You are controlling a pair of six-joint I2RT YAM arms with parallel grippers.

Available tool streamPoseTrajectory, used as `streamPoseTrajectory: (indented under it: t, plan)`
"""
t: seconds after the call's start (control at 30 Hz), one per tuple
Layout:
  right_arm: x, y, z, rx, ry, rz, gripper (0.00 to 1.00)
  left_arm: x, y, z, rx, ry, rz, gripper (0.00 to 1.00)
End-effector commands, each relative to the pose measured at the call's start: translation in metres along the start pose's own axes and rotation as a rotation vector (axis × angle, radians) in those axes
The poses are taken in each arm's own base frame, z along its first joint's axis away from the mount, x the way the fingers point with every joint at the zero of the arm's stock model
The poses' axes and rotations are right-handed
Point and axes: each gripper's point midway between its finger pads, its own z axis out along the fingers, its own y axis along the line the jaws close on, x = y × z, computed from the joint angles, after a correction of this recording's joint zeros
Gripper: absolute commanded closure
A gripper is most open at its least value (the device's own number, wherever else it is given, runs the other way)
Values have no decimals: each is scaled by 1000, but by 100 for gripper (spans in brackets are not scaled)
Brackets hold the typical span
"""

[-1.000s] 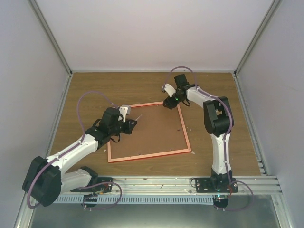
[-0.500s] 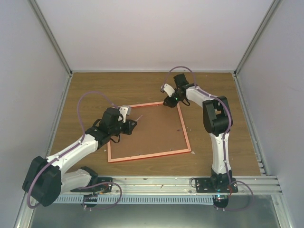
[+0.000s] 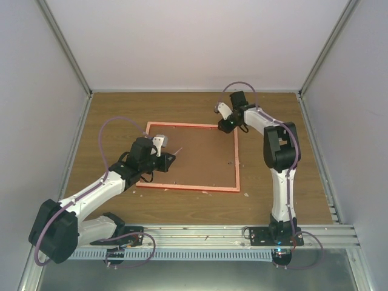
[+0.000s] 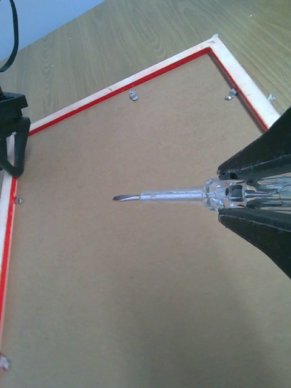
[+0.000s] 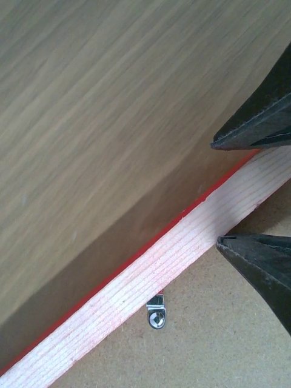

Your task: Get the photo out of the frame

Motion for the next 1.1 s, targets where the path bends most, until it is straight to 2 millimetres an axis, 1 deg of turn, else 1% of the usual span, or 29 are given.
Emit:
streamPoseTrajectory:
  t: [0.0,0.23,0.3,0.43,0.57,0.6,0.73,0.9,0.97,1.07]
  plan:
    - [100,-26,18,90,304,221,62,-11,-5,-1,27,-40,1,100]
    - [120,-12,8,100,334,360,63,-12,-9,0,52,-42,-2,100]
    - [126,-7,5,103,340,394,65,-11,-10,1,61,-40,-2,100]
    - [137,5,-5,113,334,478,73,-11,-14,1,81,-34,-4,100]
    - [148,27,-17,100,328,535,75,-11,-17,1,101,-36,-5,100]
    - [153,37,-20,92,336,541,75,-11,-18,1,105,-35,-5,100]
    - [161,69,-30,64,330,564,75,-10,-21,1,124,-28,-3,100]
    - [160,97,-42,60,285,604,75,-7,-25,4,146,-14,-3,100]
    - [156,107,-48,48,255,615,74,-5,-28,5,158,-7,2,100]
    - [158,124,-52,42,241,624,73,0,-34,8,180,12,13,100]
